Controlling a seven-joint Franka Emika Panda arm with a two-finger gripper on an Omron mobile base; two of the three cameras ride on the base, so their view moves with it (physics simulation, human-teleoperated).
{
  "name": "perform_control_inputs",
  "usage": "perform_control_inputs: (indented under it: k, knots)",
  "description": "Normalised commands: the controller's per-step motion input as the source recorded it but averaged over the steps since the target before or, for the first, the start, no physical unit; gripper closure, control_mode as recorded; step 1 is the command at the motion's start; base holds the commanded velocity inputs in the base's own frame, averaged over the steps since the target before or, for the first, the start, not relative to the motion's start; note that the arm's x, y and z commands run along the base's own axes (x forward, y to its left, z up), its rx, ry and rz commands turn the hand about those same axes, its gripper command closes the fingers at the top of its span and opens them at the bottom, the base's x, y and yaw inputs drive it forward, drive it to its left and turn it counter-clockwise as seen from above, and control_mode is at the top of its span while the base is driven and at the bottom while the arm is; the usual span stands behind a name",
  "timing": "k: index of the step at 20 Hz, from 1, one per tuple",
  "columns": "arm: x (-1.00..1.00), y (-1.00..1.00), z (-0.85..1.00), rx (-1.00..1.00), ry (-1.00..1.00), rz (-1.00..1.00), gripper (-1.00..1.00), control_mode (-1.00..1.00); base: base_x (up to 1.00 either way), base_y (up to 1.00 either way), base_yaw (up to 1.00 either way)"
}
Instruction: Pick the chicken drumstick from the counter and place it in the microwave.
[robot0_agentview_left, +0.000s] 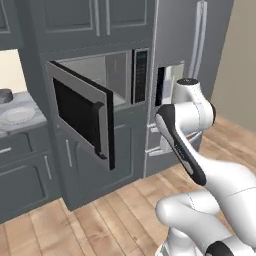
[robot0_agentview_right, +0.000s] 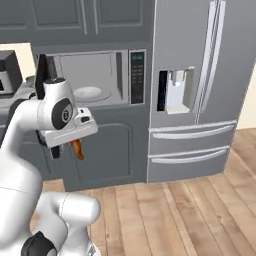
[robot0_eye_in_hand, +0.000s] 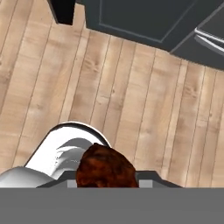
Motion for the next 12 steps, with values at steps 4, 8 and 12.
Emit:
perform_control_inputs:
  k: [4,8,12]
  knots:
    - [0.00,0.00,0.00,0.00,0.00,0.00,1.00,1.00,0.93,-0.20,0.49]
    - [0.00,0.00,0.00,0.00,0.00,0.00,1.00,1.00,0.59,-0.36,0.49]
    - [0.00,0.00,0.00,0.00,0.00,0.00,1.00,1.00,0.35,-0.71,0.32]
